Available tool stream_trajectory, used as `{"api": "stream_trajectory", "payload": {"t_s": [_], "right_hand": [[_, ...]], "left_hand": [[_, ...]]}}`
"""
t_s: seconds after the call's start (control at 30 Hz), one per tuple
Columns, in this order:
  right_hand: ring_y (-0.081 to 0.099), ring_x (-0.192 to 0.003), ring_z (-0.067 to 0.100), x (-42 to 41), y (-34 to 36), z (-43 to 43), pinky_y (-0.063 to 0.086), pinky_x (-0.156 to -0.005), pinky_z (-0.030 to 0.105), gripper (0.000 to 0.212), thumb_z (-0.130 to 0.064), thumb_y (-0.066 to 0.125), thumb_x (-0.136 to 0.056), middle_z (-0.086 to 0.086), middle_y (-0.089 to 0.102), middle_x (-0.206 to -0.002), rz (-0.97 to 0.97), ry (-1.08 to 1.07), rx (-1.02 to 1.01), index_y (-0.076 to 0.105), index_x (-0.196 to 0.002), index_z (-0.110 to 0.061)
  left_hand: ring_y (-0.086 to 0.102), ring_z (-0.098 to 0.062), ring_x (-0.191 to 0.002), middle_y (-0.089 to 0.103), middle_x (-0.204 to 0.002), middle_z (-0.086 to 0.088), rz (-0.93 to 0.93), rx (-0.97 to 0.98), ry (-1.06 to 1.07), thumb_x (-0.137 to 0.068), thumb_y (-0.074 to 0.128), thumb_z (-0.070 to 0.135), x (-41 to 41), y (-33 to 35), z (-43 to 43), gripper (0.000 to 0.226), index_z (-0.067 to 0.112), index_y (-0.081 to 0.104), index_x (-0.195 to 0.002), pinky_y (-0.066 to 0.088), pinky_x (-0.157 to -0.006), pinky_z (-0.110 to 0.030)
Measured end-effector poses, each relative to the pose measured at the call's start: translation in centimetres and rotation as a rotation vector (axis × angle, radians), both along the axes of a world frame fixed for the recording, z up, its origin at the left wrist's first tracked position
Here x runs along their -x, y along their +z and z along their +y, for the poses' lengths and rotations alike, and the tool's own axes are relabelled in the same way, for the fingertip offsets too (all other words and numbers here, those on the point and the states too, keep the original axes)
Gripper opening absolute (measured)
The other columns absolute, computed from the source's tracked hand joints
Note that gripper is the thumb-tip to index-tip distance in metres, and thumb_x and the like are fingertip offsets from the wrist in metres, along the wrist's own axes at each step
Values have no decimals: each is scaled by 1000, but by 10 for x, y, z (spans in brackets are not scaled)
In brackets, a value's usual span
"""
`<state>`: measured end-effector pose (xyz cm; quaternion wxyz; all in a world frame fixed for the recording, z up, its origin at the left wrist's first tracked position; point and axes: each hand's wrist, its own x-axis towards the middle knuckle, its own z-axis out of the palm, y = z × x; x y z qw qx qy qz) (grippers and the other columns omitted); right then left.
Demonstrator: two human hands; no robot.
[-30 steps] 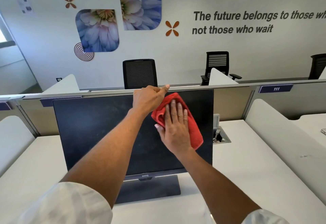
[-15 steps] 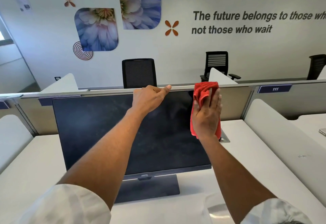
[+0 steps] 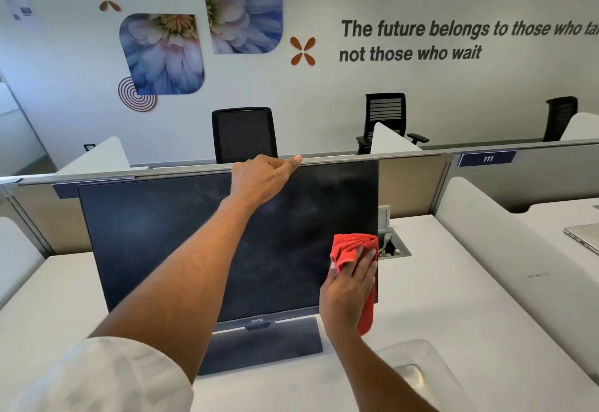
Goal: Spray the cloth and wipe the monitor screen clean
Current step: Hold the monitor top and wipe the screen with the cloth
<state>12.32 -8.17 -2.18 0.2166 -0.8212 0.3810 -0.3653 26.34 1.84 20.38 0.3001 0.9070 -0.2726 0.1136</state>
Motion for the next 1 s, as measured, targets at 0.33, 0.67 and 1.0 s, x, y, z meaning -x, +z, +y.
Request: {"api": "stream_trajectory", "payload": {"t_s": [0.33,0.67,1.0], "right_hand": [[12,-148,42,-63,126,-27,12,-119,55,64,-38,37,-101,15,11,-162,-145,135,138,13,-155,-13],[11,-149,40,-70,105,4,11,-120,56,64,-42,38,-100,14,13,-162,-82,317,480,16,-154,-17],[13,-149,37,-66,113,-27,14,-120,52,63,-38,35,-99,12,14,-162,-80,220,413,16,-155,-17]], "left_hand": [[52,-15,-89,59,-63,17,24,41,-1,-82,31,82,-3,-4,0,63,40,74,-99,37,-98,-40],[55,-11,-60,47,-36,8,-7,36,19,-80,24,84,-5,-3,-6,76,25,51,-42,29,-73,-33],[50,-12,-56,45,-43,5,-12,50,19,-83,19,82,-2,-1,-3,79,14,46,-51,29,-67,-35]]}}
